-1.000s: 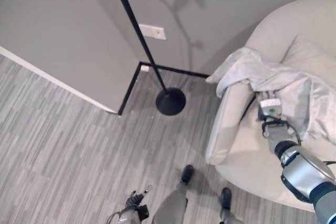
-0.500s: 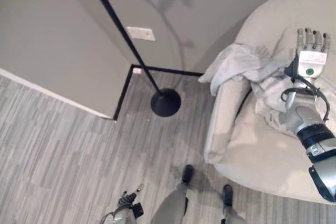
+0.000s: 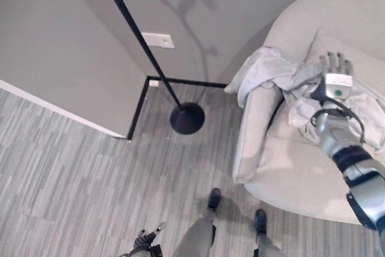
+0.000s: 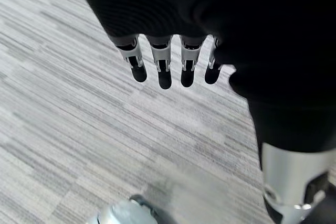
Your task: Hang the clothes on the sofa on the clothes rack.
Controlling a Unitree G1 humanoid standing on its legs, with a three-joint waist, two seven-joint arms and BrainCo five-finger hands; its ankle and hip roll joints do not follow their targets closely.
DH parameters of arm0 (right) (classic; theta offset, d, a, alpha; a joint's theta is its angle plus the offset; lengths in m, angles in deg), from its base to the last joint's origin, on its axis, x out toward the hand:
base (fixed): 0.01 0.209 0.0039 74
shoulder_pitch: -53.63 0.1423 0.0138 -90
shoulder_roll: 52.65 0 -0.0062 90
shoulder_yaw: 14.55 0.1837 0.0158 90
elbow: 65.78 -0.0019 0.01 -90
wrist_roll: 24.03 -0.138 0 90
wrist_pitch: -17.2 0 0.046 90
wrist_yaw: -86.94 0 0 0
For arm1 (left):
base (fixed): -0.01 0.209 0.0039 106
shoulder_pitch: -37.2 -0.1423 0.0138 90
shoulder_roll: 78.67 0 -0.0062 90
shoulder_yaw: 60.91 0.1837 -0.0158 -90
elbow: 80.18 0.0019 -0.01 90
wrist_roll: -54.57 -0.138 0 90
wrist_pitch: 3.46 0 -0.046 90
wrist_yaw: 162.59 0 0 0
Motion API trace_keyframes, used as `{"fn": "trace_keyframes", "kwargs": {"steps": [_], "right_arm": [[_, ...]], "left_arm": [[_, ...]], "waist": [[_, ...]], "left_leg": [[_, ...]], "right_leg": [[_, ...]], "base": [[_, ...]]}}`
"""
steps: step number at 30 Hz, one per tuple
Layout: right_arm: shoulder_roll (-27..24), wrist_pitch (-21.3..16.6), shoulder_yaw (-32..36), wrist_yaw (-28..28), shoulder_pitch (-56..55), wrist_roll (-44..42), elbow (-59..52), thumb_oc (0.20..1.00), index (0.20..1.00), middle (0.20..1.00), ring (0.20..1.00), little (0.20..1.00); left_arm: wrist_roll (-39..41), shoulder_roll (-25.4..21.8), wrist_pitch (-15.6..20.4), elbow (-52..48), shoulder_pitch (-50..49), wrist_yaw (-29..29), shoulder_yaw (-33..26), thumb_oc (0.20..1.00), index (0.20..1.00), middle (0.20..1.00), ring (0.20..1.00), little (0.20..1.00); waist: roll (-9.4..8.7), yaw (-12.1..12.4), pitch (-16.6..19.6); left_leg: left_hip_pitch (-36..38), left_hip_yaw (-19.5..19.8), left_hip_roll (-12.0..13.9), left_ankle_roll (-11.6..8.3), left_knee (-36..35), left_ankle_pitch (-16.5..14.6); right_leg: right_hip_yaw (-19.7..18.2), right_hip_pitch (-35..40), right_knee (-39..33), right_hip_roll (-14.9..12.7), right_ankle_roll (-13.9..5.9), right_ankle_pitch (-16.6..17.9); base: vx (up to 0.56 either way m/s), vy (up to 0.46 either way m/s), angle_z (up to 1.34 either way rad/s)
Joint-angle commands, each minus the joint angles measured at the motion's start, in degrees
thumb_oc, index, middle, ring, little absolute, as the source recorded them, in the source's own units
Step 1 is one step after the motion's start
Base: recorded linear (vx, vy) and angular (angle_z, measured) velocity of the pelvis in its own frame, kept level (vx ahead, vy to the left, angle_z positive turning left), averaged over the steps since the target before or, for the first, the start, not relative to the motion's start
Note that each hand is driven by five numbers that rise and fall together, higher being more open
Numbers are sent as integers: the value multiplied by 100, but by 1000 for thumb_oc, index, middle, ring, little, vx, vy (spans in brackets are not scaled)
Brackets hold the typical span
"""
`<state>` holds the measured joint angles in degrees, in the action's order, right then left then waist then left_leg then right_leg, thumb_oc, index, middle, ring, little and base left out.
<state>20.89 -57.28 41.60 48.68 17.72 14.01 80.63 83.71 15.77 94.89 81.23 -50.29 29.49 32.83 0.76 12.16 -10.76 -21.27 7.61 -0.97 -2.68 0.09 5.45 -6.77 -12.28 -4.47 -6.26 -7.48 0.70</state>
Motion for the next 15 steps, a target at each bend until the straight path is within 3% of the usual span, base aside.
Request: {"fn": "trace_keyframes", "kwargs": {"steps": [1,9,15], "right_arm": [[72,-32,-368,-166,741,-397,834,1000,1000,1000,1000,1000],[146,126,-777,-257,1160,-449,1955,1000,1000,1000,1000,1000],[-273,405,-1001,-335,1432,-359,2426,1000,1000,1000,1000,1000]], "left_arm": [[550,-338,189,226,226,108,2,1000,1000,1000,1000,1000],[754,-361,263,22,464,143,282,1000,1000,1000,1000,1000],[748,-362,295,-52,586,185,475,1000,1000,1000,1000,1000]], "waist": [[-360,239,17],[-340,484,-8],[-354,640,-42]], "left_leg": [[-531,270,-54,151,412,-342],[-736,313,-187,148,615,-407],[-1157,260,-366,155,960,-535]], "right_leg": [[-202,427,-53,-170,65,-40],[-132,392,-53,-244,-4,-24],[-134,241,-53,-394,-100,23]], "base": [[60,25,22],[28,25,10],[15,59,6]]}}
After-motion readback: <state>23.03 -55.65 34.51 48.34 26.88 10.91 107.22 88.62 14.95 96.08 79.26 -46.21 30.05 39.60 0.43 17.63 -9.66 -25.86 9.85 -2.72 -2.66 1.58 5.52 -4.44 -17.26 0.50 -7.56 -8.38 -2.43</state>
